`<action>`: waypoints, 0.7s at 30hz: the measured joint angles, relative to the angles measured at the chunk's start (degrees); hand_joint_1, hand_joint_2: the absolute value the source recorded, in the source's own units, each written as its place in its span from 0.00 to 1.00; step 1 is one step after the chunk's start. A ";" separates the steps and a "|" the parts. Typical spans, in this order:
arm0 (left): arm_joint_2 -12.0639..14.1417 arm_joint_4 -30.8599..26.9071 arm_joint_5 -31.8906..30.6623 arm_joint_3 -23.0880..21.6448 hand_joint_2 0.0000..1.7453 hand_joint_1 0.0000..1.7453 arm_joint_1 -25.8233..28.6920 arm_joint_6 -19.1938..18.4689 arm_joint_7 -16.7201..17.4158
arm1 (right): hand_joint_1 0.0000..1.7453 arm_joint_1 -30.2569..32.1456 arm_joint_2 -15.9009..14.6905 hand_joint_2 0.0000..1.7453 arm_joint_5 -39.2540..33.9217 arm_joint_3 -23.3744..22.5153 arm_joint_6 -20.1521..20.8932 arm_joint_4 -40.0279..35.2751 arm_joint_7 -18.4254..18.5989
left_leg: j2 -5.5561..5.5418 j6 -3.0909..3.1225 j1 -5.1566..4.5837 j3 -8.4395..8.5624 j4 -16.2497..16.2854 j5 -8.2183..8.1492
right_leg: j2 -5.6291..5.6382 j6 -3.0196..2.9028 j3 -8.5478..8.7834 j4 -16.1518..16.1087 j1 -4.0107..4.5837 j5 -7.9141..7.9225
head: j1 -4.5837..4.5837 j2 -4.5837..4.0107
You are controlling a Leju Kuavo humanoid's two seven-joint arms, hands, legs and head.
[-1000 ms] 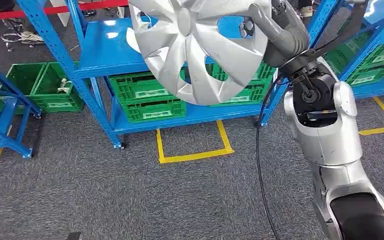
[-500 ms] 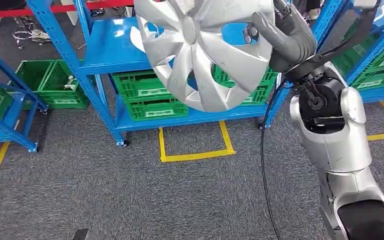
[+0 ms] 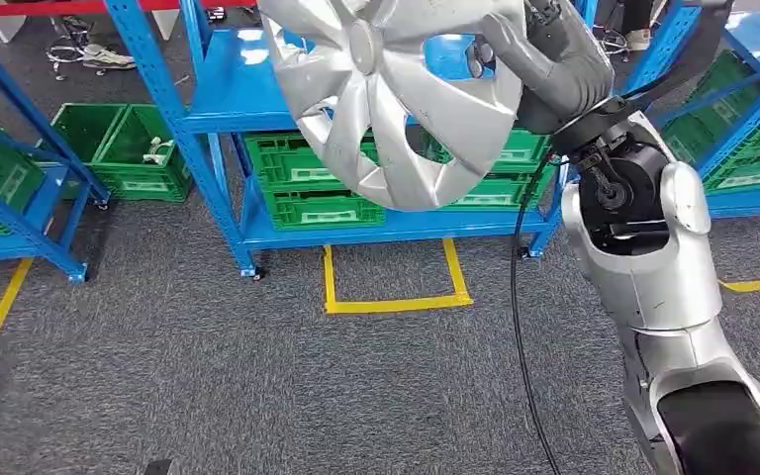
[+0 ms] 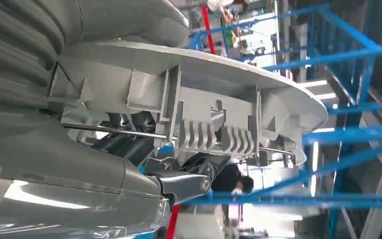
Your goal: Take the parts from the cabinet and place them on the table.
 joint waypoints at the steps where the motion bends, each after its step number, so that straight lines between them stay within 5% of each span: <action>1: -0.02 0.00 0.04 -0.04 1.00 0.00 -0.03 -0.04 -0.04 | 1.00 0.00 -0.02 1.00 0.02 0.00 0.04 0.00 0.00 | -0.30 0.58 0.40 0.11 -0.33 0.39 | 0.35 0.32 -0.33 0.32 -0.16 -0.78 | -0.04 0.00; 2: -0.02 0.02 0.22 -0.04 1.00 0.00 -0.07 -0.04 -0.11 | 1.00 -0.04 -0.06 1.00 0.02 0.02 0.09 0.00 0.00 | -0.55 0.75 0.35 0.01 -0.33 0.50 | 1.33 0.52 -0.61 1.34 -0.16 -1.83 | 0.28 0.00; 9: -0.02 0.02 0.22 -0.04 1.00 0.00 -0.07 -0.04 -0.11 | 1.00 -0.04 -0.06 1.00 0.02 0.02 0.09 0.00 0.00 | -0.55 0.75 0.35 0.01 -0.33 0.50 | 1.33 0.52 -0.61 1.34 -0.16 -1.83 | 0.28 0.00; 12: -0.02 0.04 0.26 -0.04 1.00 0.00 -0.08 -0.04 -0.13 | 1.00 -0.06 -0.09 1.00 0.04 0.02 0.13 0.00 0.00 | -0.71 0.89 0.39 -0.01 -0.32 0.58 | 1.92 0.61 -1.10 2.86 -0.17 -3.02 | 0.35 0.00; 13: -0.02 0.04 0.28 -0.04 1.00 0.00 -0.08 -0.04 -0.13 | 1.00 -0.10 -0.11 1.00 0.04 0.02 0.13 0.00 0.00 | -0.77 0.98 0.39 -0.03 -0.32 0.64 | 2.17 0.68 -1.61 4.23 -0.16 -3.92 | 0.66 0.00; 15: -0.20 0.11 0.33 -0.07 1.00 0.00 -0.09 -0.04 -0.15 | 1.00 -0.15 -0.13 1.00 0.07 0.11 0.15 0.00 0.00 | -1.32 1.20 0.27 -0.21 -0.32 0.78 | 2.85 0.85 -4.73 11.96 -0.12 -7.77 | 1.51 0.00; 17: -0.39 0.22 0.35 -0.09 1.00 0.00 -0.07 -0.02 -0.15 | 1.00 -0.06 -0.13 1.00 0.09 0.26 0.15 0.00 0.00 | -1.89 1.48 -0.03 -0.45 -0.30 0.96 | 2.97 0.71 -7.52 18.37 0.02 -9.74 | 1.95 0.00; 18: -0.46 0.31 0.35 -0.09 1.00 0.00 -0.04 -0.02 -0.15 | 1.00 0.02 -0.13 1.00 0.09 0.44 0.15 0.00 0.02 | -2.39 1.60 -0.28 -0.53 -0.29 1.05 | 3.05 0.40 -7.27 18.07 0.11 -8.76 | 2.23 0.00; 19: -0.70 0.35 0.35 -0.17 1.00 0.00 -0.07 0.04 -0.13 | 1.00 -0.05 -0.13 1.00 0.11 0.79 0.28 -0.09 0.02 | -3.55 1.67 -0.90 -0.32 -0.29 1.19 | 4.22 -1.50 -0.61 4.75 0.70 -1.29 | 2.60 0.00; 20: -0.96 0.61 0.50 -0.61 1.00 0.00 -0.14 -0.26 -0.15 | 1.00 -0.78 -0.13 1.00 0.18 0.96 0.66 -0.20 0.00 | -4.75 0.29 -0.17 -1.69 -0.42 2.18 | 5.13 -2.64 1.35 -0.42 1.37 -0.93 | 2.51 0.00; 21: -0.88 0.70 0.54 -0.65 1.00 0.00 -0.14 -0.24 -0.15 | 1.00 -0.76 -0.11 1.00 0.20 1.03 0.66 -0.20 0.00 | -5.19 0.05 -0.64 -1.77 -0.45 2.13 | 4.38 -2.67 1.65 -1.49 0.85 -0.48 | 2.51 0.00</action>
